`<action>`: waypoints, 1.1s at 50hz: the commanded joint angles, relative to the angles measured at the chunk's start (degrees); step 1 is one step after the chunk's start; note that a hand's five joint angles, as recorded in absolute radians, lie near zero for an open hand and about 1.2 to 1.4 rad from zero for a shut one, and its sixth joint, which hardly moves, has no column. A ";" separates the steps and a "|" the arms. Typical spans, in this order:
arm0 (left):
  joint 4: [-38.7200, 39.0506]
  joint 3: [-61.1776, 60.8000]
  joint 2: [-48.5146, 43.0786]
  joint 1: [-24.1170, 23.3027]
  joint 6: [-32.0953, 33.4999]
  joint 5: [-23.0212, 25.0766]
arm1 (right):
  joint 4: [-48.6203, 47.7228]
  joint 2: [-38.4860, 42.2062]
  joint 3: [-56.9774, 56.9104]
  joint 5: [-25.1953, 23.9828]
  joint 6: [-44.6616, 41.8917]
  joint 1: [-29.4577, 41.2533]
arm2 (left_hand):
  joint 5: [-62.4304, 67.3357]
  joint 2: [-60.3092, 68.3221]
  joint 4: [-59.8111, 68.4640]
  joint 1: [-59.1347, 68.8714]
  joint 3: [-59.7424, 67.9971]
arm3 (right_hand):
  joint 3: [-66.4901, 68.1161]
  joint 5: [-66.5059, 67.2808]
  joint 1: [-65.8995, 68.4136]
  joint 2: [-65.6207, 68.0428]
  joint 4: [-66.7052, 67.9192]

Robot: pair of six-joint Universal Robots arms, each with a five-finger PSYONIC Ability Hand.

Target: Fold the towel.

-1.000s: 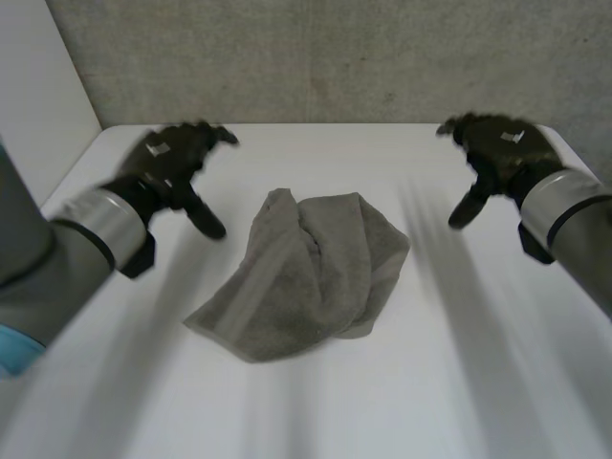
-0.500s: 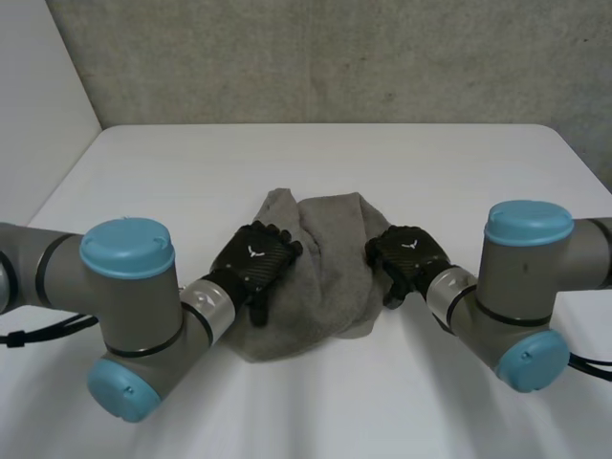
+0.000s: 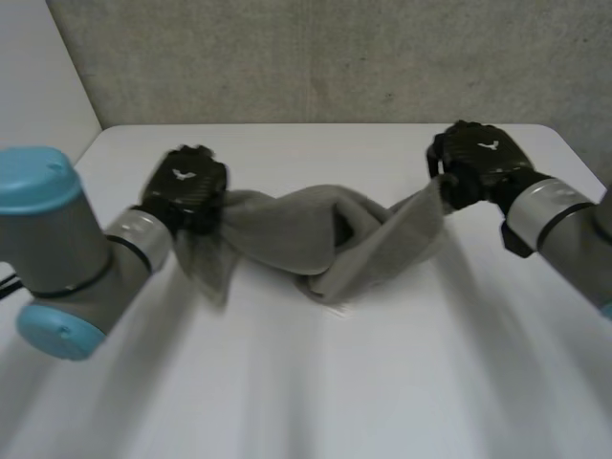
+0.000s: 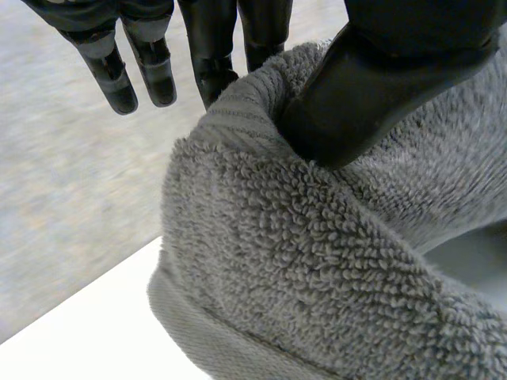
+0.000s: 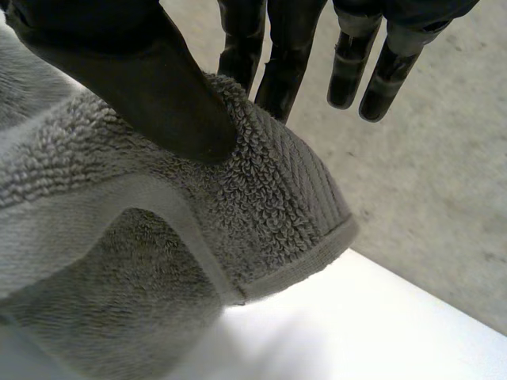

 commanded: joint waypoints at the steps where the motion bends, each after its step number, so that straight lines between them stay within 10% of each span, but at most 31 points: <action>1: -1.05 -0.74 -0.53 6.63 -0.83 0.48 | 4.04 6.63 -3.31 -3.29 -6.01 -6.37 | 3.76 5.54 -3.76 5.83 -3.30 | -3.01 3.86 4.90 7.55 -4.35; 3: -1.49 -1.44 -0.71 6.63 -1.27 0.49 | 4.31 7.79 -3.84 -3.20 -7.62 -6.38 | 3.76 5.54 -3.76 5.83 -3.30 | -3.01 3.86 4.90 7.55 -4.35; 5: -1.66 -1.97 -0.79 6.37 -2.14 0.49 | 4.31 9.01 -4.37 -2.85 -8.85 -5.85 | 2.79 4.56 -3.76 4.85 -3.30 | -3.01 -33.36 -32.32 -29.67 -4.35; 8: -1.75 -2.33 -1.23 5.76 -4.16 0.49 | 4.14 8.76 -4.37 -2.15 -8.32 -4.72 | -47.27 -45.50 -3.76 -45.21 -3.30 | -3.01 -66.14 -65.10 -62.45 -4.35; 26: -1.84 -9.36 7.47 4.00 -4.53 2.33 | 8.08 -12.07 10.02 0.84 -11.83 2.31 | -61.48 -59.71 -3.76 -59.42 -3.30 | -3.01 -66.14 -65.10 -62.45 -4.35; 43: -0.52 -12.97 0.18 2.42 -2.77 9.27 | 1.78 4.79 13.30 1.81 -9.12 12.60 | -61.14 -59.37 -3.76 -59.08 -3.30 | -3.01 -66.14 -65.10 -62.45 -4.35; 51: -0.61 -8.83 -4.75 2.06 -0.31 9.19 | -2.63 11.48 8.99 2.60 -5.77 14.36 | -60.97 -59.20 -3.76 -58.91 -3.30 | -3.01 -46.54 -45.51 -42.86 -4.35; 55: -0.61 -6.82 -7.12 1.45 -0.13 9.10 | -2.46 15.16 5.31 4.61 -5.51 14.80 | -60.31 -58.53 -3.76 -58.24 -3.30 | -3.01 -5.69 -4.65 -2.00 -4.35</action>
